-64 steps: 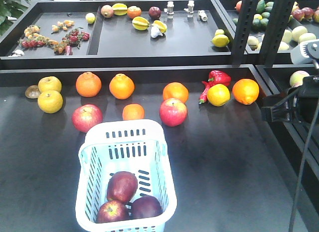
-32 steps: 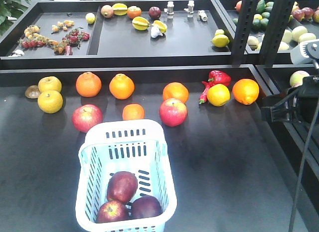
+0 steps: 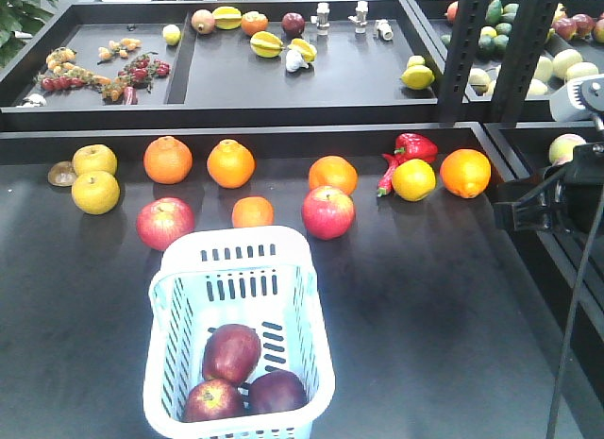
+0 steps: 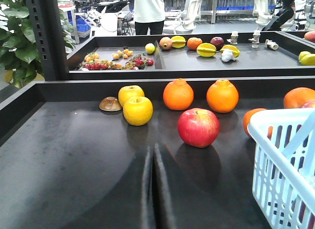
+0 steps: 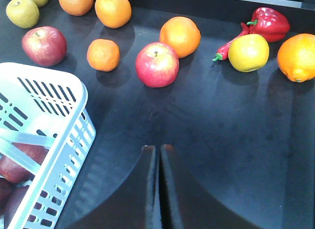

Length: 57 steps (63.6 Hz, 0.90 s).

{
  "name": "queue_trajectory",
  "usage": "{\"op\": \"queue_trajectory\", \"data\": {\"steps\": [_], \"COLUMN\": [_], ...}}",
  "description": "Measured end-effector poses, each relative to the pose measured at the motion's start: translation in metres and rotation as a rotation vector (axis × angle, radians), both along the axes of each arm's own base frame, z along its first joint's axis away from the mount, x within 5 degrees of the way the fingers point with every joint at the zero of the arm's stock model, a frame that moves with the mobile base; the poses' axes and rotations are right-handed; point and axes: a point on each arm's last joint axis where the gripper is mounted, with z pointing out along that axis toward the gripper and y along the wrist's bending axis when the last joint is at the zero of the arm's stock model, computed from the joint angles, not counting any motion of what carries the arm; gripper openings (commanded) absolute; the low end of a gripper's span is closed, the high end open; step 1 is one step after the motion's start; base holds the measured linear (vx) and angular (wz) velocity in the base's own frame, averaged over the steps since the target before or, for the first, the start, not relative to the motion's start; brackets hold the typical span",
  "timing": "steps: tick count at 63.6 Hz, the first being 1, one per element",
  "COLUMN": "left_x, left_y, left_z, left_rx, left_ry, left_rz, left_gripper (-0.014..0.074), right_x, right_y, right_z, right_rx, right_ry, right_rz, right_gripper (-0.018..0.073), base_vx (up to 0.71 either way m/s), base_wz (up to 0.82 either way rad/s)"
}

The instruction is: Pick three apples into basket with both arms

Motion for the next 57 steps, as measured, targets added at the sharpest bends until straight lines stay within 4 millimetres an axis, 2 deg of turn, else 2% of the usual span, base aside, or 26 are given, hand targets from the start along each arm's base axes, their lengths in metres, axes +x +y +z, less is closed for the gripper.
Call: {"op": "queue_trajectory", "data": {"steps": [12, 20, 26, 36, 44, 57], "left_x": [0.000, 0.000, 0.000, 0.000, 0.000, 0.000], "left_y": [0.000, 0.000, 0.000, 0.000, 0.000, 0.000], "left_z": [0.000, 0.000, 0.000, 0.000, 0.000, 0.000], "left_rx": [0.000, 0.000, 0.000, -0.001, -0.001, -0.001], "left_ry": [0.000, 0.000, 0.000, 0.000, 0.000, 0.000], "left_rz": [0.000, 0.000, 0.000, 0.000, 0.000, 0.000], "left_gripper": [-0.0006, -0.0006, -0.0006, -0.0006, -0.0006, -0.0006], "right_x": [0.000, -0.012, -0.033, -0.083, -0.120, -0.158], "right_y": [0.000, -0.003, -0.010, -0.023, -0.028, -0.030], "right_z": [0.000, 0.000, -0.005, -0.035, -0.060, -0.095], "right_rx": [0.000, -0.055, -0.094, -0.090, -0.137, -0.147], "right_ry": [0.000, -0.053, -0.156, -0.313, -0.402, -0.483], "right_rz": [0.000, -0.004, -0.078, -0.245, -0.278, -0.292], "right_gripper": [-0.0008, -0.0008, -0.0008, -0.0008, -0.0008, -0.0008], "base_vx": [0.00, 0.00, 0.00, 0.00, 0.00, 0.00], "base_wz": [0.00, 0.00, 0.00, 0.00, 0.00, 0.00]}}
